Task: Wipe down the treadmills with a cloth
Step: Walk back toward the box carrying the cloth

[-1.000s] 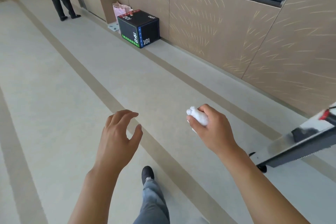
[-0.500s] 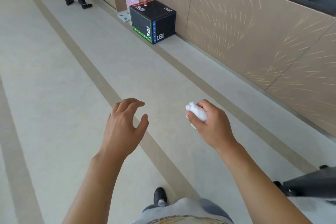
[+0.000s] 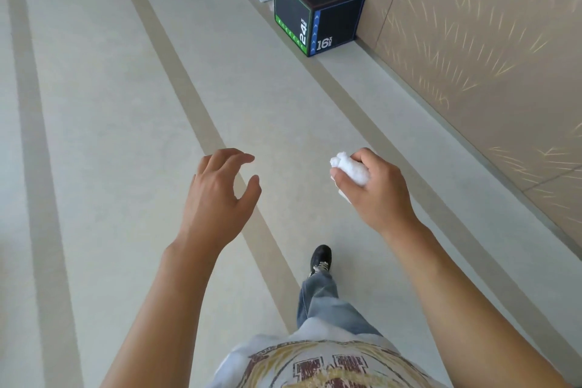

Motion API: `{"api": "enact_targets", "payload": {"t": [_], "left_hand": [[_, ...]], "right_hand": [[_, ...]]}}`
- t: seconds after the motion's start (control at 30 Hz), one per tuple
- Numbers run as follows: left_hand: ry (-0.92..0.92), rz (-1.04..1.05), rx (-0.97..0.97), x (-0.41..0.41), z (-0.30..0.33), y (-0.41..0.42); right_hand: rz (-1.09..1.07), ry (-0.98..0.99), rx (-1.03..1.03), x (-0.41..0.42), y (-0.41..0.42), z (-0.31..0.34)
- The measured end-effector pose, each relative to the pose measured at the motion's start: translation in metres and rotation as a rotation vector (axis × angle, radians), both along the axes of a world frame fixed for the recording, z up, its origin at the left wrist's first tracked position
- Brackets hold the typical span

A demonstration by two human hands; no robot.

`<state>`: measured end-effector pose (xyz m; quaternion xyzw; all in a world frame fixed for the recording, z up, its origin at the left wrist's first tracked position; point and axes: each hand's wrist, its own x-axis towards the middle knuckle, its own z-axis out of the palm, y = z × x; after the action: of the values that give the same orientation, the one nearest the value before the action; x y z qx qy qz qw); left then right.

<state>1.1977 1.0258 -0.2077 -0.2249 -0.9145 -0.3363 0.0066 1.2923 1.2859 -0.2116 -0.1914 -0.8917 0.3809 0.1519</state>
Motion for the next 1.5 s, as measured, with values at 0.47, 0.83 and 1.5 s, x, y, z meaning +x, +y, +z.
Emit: {"api": "enact_targets", "payload": {"t": [0.47, 0.83, 1.5], "left_hand": [[0.013, 0.017, -0.074, -0.153, 0.026, 0.177], [0.014, 0.055, -0.086, -0.269, 0.01, 0.229], [0.031, 0.032, -0.042, -0.648, 0.019, 0.318]], "right_hand": [[0.056, 0.054, -0.015, -0.187, 0.174, 0.015], [0.075, 0.036, -0.029, -0.302, 0.232, -0.004], [0.064, 0.01, 0.025, -0.661, 0.324, 0.008]]}}
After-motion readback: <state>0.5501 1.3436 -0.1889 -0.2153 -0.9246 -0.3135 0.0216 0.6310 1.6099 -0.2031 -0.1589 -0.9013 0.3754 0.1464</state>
